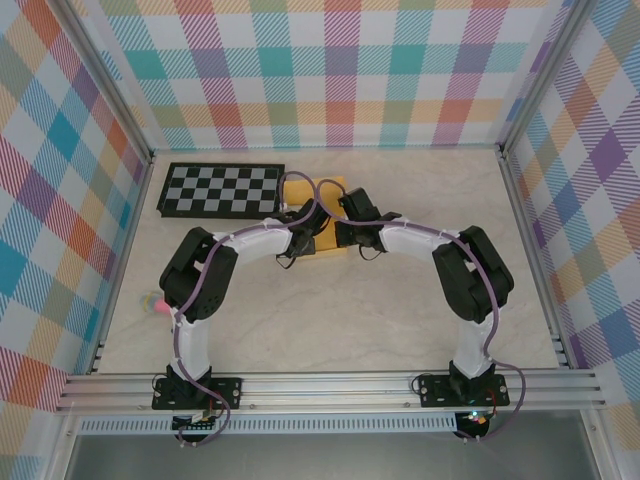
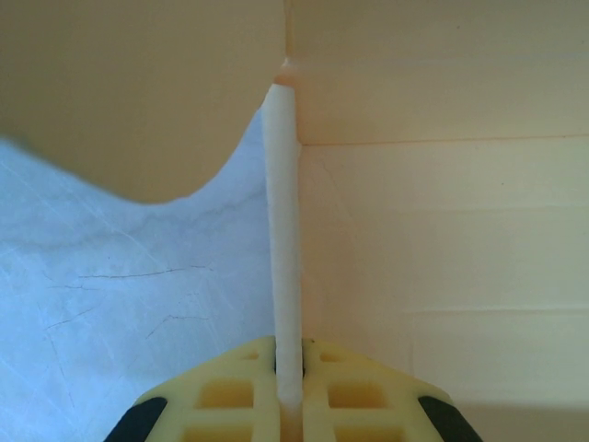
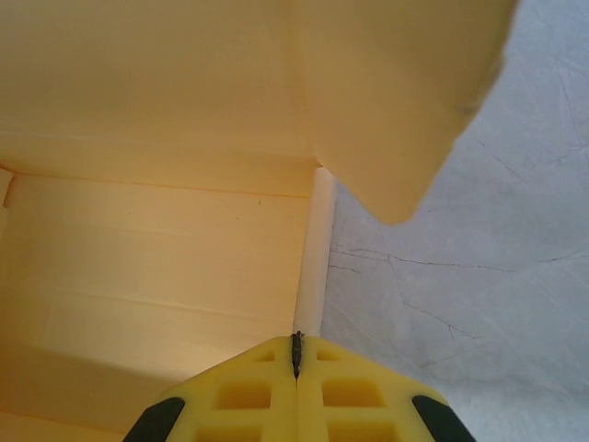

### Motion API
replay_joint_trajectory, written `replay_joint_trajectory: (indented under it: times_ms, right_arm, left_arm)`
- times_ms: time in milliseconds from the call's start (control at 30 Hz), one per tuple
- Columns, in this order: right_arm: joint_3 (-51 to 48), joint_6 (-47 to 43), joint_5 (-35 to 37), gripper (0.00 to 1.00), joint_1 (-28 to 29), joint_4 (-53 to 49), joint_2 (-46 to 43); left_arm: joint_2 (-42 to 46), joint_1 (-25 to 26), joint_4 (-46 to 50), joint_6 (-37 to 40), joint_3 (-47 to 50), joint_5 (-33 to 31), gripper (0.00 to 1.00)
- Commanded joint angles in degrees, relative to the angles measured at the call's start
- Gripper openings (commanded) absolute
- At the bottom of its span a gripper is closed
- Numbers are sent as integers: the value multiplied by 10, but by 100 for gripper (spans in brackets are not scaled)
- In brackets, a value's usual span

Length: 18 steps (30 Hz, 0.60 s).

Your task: Fold the paper box

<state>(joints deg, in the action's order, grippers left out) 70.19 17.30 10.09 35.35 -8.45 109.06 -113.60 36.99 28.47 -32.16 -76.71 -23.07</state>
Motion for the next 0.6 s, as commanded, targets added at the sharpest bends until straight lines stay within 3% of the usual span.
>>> replay_joint_trajectory:
  times_ms: [0, 200, 467, 567]
  right_arm:
    - [-11, 9, -19, 5, 11, -46, 17]
    - [-27, 49, -38, 7, -18, -47, -70]
    - [-127, 99, -70, 16, -68, -20, -225]
    - [-170, 122, -76, 19, -101, -19, -280]
  left_arm:
    - [-17, 5, 8, 2, -18, 20, 1]
    - [-15, 0, 5, 25, -14, 9, 1]
    - [-14, -8, -1, 80, -11, 17, 1]
    - [-6, -8, -35, 127, 4, 38, 6]
